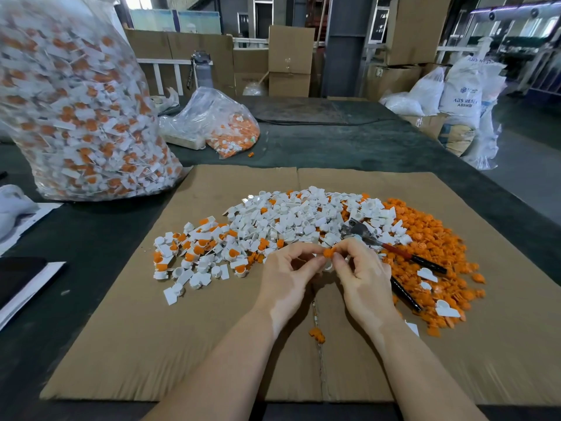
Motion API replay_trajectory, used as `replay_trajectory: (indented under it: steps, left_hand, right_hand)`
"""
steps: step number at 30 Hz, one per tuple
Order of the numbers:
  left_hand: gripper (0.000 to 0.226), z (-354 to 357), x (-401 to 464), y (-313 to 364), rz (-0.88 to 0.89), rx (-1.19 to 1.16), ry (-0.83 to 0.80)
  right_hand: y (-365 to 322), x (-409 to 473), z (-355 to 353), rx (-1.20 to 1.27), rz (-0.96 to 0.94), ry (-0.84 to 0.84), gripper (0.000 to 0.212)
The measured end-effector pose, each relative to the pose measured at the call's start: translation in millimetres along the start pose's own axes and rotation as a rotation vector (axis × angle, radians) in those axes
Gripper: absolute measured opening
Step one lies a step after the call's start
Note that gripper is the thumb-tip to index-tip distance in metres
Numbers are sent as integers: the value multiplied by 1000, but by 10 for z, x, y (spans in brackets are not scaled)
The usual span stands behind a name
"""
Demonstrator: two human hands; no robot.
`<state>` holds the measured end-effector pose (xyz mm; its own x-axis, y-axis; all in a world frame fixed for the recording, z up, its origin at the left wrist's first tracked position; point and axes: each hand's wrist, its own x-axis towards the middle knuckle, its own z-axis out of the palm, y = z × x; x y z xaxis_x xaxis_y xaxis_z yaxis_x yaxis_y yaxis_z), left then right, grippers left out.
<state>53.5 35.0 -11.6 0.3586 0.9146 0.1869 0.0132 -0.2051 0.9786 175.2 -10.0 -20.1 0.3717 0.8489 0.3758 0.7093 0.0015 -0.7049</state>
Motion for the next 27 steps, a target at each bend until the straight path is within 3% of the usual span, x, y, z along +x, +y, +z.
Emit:
replay_trajectory:
  steps: [10, 16, 22, 27]
  left_hand:
    - [18, -17, 18, 26, -24, 29, -29]
    - [17, -210, 132, 66, 144, 587, -353]
    - [20, -257, 168, 64, 169, 696, -190]
    - [12, -198, 114, 116, 89, 492, -172]
  right_hand:
    - [-32, -22, 7, 35, -21, 70, 15]
    - [-42, -25, -9, 100, 8, 196, 12]
    - [-51, -64, 7, 1, -130, 111, 12]
    - [-45, -58, -22, 114, -133, 75, 15]
